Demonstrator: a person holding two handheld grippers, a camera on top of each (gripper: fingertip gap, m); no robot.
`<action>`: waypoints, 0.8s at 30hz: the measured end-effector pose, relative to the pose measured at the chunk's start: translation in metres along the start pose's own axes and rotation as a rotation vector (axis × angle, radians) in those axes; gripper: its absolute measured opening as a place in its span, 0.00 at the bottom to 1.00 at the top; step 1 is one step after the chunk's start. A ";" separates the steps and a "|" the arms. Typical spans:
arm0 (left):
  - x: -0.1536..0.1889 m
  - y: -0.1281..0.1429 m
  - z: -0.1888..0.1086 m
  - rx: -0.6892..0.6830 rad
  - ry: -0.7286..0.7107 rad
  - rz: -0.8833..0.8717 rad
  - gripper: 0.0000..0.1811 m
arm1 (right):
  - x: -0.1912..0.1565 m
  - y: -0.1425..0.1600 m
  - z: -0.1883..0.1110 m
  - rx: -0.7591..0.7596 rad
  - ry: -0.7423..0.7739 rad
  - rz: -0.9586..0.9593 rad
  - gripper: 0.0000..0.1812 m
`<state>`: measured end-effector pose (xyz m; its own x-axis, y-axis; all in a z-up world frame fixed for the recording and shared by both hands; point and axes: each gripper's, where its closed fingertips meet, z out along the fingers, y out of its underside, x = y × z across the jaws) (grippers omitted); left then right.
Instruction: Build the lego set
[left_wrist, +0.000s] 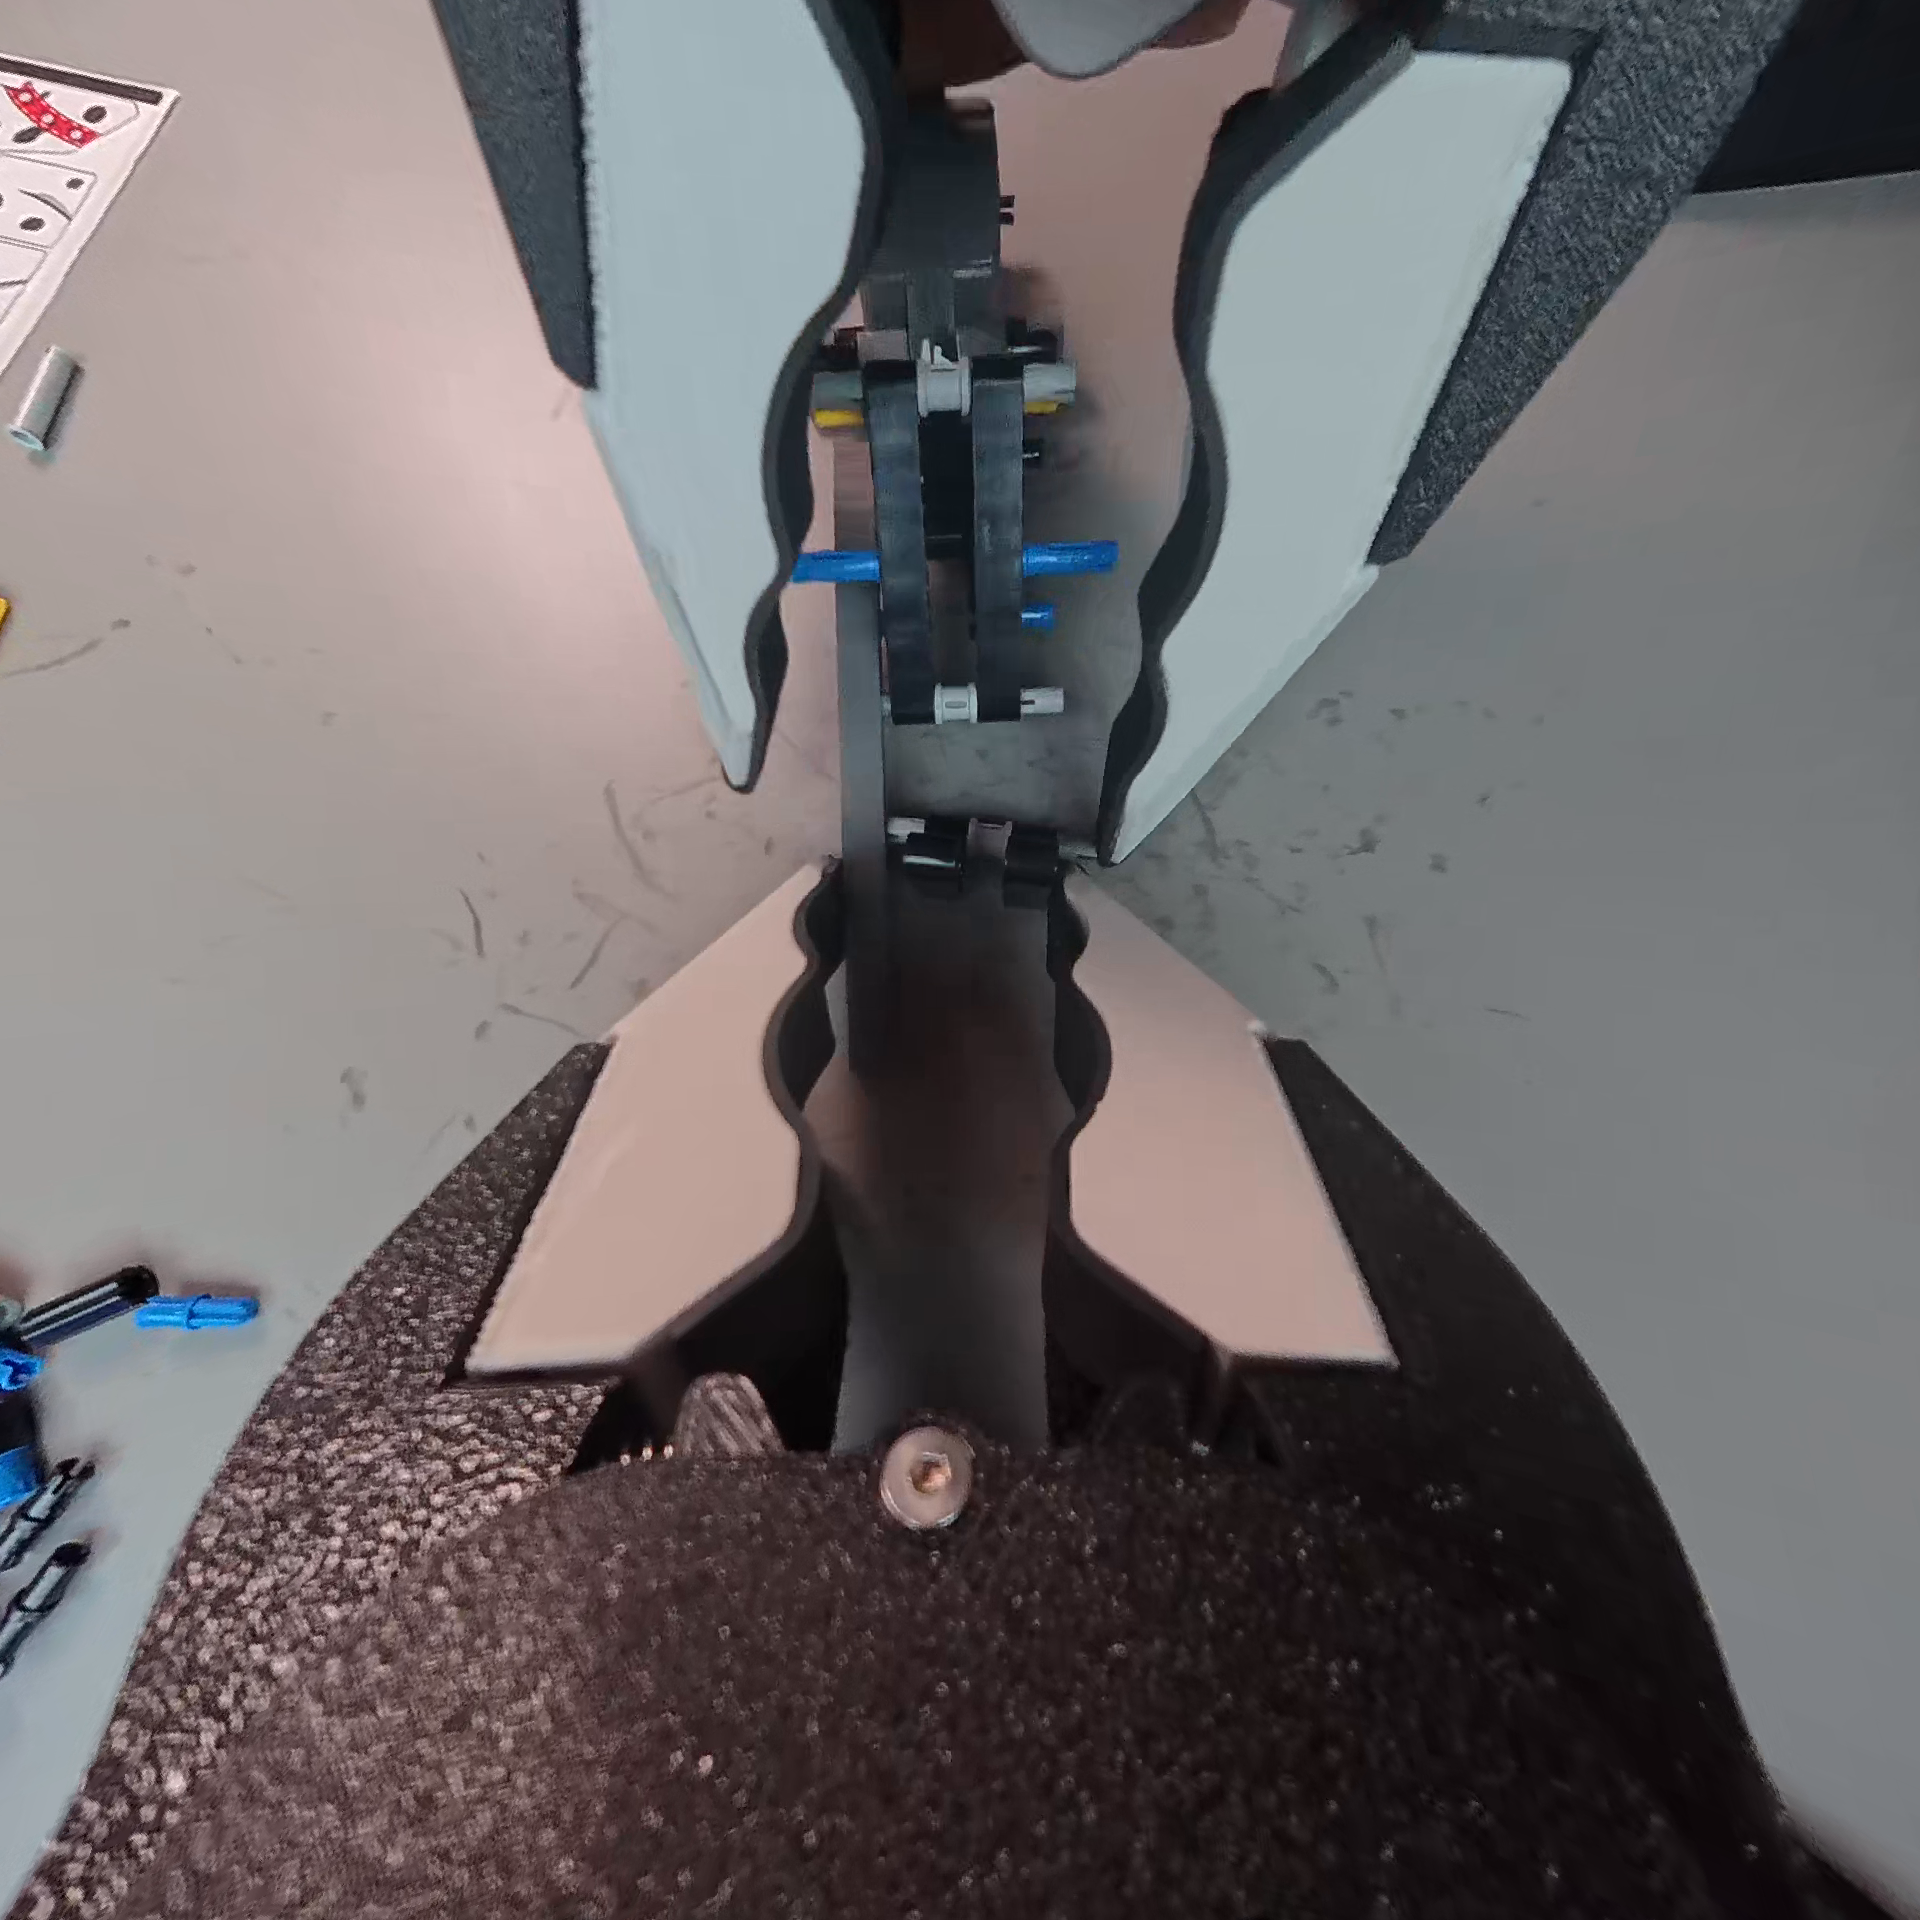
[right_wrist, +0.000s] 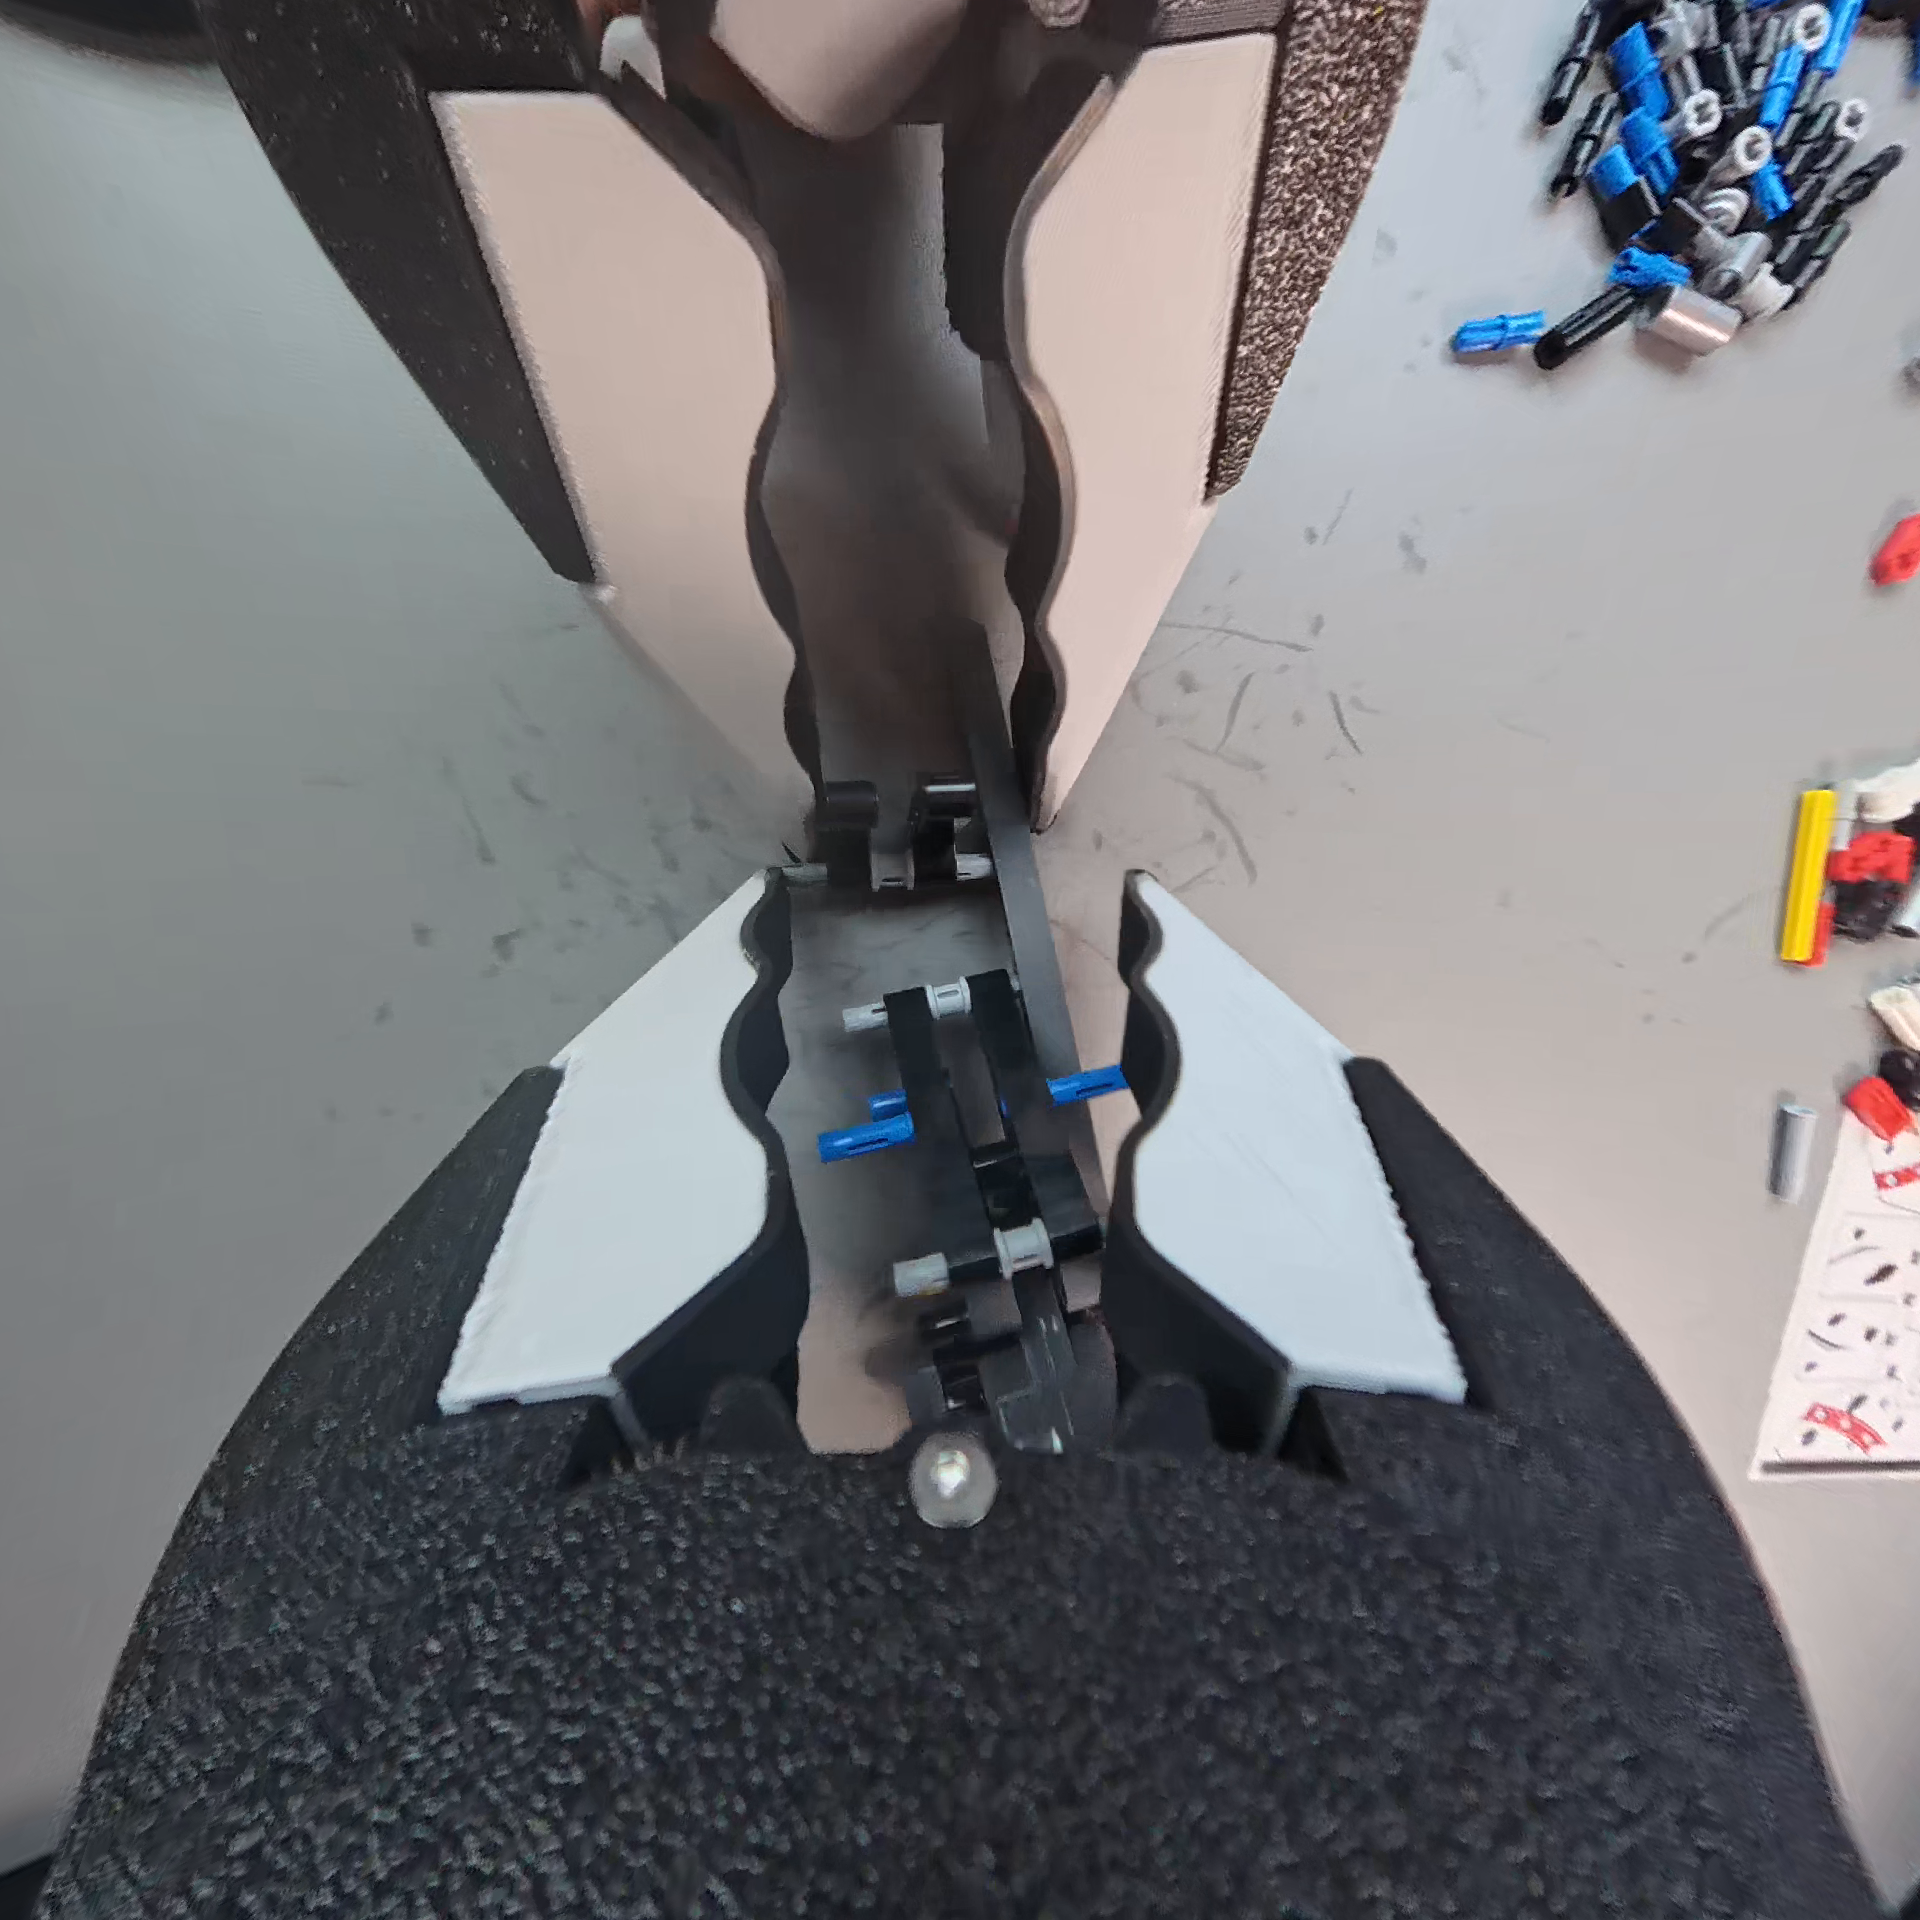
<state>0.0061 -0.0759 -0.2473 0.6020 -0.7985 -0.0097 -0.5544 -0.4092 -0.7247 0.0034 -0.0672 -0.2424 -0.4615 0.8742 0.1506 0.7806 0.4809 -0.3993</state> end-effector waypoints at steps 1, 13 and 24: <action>0.001 -0.001 0.000 0.004 0.010 -0.012 0.23 | -0.001 0.001 0.000 -0.011 0.028 -0.011 0.34; 0.002 -0.002 0.001 0.005 0.007 -0.017 0.23 | -0.010 -0.004 0.002 -0.025 -0.082 -0.064 0.26; -0.005 -0.003 0.001 0.012 -0.012 -0.074 0.23 | -0.003 0.005 -0.001 -0.088 -0.147 -0.021 0.30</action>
<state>0.0055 -0.0707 -0.2455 0.6483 -0.7606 0.0361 -0.5009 -0.4617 -0.7320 0.0092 -0.0667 -0.2443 -0.5297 0.8479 0.0211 0.8013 0.5085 -0.3153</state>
